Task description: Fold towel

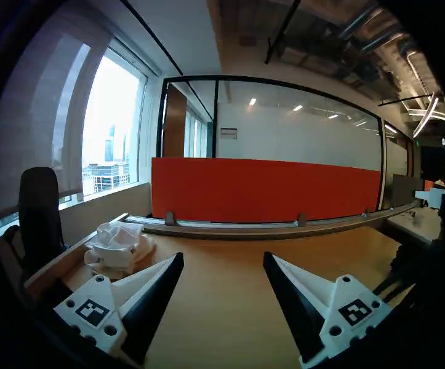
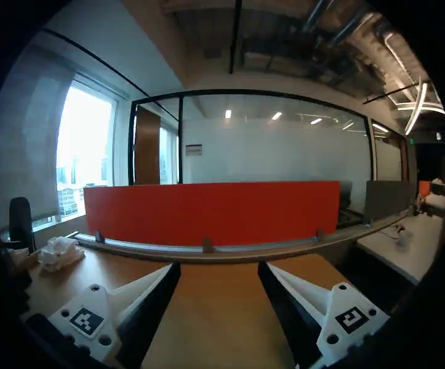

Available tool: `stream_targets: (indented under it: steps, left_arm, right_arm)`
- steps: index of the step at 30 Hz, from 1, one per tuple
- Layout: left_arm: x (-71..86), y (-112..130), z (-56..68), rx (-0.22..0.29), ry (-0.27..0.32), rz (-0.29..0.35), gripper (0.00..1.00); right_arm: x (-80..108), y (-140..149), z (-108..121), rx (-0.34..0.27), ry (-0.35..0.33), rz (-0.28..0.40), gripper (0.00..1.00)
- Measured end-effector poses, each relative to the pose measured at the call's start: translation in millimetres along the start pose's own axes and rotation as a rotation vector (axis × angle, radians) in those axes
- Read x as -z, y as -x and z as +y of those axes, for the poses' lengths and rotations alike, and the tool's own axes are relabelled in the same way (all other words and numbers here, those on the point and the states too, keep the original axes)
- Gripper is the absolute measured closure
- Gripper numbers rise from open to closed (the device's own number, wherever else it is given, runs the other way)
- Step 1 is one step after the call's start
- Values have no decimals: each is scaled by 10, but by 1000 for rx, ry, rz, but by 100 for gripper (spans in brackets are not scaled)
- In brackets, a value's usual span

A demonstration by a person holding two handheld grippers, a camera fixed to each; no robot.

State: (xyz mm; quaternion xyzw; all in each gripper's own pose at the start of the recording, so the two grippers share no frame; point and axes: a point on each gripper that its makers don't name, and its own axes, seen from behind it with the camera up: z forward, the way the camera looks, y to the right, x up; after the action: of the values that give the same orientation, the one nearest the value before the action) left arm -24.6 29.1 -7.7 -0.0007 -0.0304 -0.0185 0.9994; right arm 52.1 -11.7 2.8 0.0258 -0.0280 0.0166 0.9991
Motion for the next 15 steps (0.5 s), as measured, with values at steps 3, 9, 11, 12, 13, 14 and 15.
stream_targets:
  steps: [3, 9, 11, 12, 13, 14, 15]
  left_arm:
    - [-1, 101, 33, 5, 12, 5, 4]
    - [-29, 287, 49, -23, 25, 28, 4]
    - [-38, 356, 41, -37, 21, 36, 4]
    - [-41, 392, 38, -40, 20, 38, 4]
    - [-44, 431, 37, -42, 19, 38, 4]
    - [-48, 475, 36, -44, 19, 39, 4]
    - [-48, 510, 33, -44, 18, 41, 4]
  right_arm:
    - [25, 48, -42, 2, 0, 2, 3]
    - [52, 130, -133, 7, -8, 5, 3]
    - [55, 146, -163, 8, -14, 11, 3]
    - [53, 157, -171, 11, -15, 13, 3]
    - [47, 171, -175, 15, -15, 14, 3]
    - [40, 186, -179, 19, -14, 15, 3]
    - [34, 202, -185, 24, -14, 15, 3]
